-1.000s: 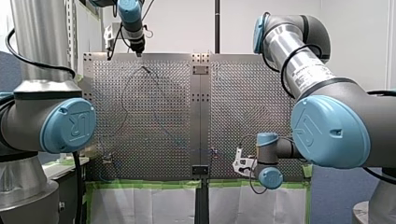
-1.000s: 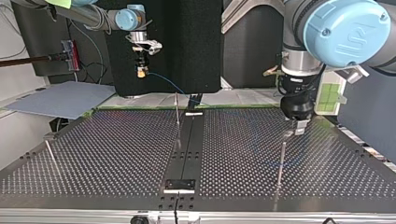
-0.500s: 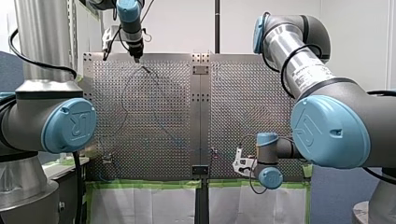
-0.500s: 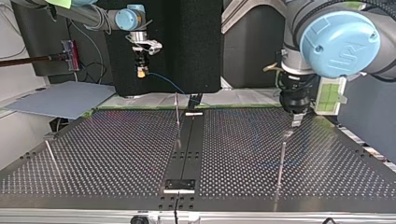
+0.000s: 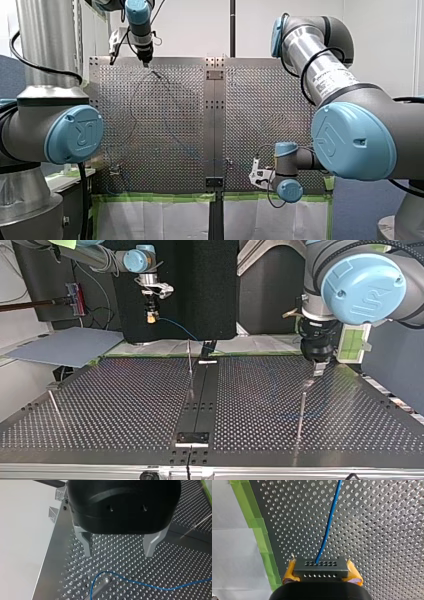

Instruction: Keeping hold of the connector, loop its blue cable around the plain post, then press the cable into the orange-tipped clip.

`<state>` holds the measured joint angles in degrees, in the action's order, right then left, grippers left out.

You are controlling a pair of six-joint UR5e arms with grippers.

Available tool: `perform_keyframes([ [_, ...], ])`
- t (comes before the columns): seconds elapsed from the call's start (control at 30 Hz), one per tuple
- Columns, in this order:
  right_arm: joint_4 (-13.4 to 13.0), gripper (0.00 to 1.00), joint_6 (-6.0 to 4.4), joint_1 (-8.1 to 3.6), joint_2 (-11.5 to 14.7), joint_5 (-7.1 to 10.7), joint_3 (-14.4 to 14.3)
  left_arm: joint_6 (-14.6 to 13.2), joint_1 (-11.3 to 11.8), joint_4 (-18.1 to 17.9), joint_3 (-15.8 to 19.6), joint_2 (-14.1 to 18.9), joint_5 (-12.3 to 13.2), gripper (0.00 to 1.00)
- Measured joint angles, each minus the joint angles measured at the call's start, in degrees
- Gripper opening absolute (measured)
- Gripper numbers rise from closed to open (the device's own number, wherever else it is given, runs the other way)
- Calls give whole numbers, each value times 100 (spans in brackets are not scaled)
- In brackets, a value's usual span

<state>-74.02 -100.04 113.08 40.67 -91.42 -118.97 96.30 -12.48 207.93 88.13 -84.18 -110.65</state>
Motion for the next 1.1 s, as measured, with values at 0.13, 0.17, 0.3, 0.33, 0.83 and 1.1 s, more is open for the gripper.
perform_keyframes([
  [0.13,0,2,0,0,0,0,0,1,1,10,0,1,-134,100],
  [0.17,0,2,0,0,0,0,0,0,2,14,0,1,-177,100],
  [0.3,0,2,1,-1,0,1,0,-2,3,26,0,3,-391,100],
  [0.33,0,2,1,-1,-1,0,0,-2,3,27,0,3,-433,100],
  [0.83,-3,2,-10,0,0,1,0,-7,4,34,0,3,-648,100],
  [1.1,-5,2,-13,0,0,0,12,-277,15,-188,0,-61,-539,100],
])
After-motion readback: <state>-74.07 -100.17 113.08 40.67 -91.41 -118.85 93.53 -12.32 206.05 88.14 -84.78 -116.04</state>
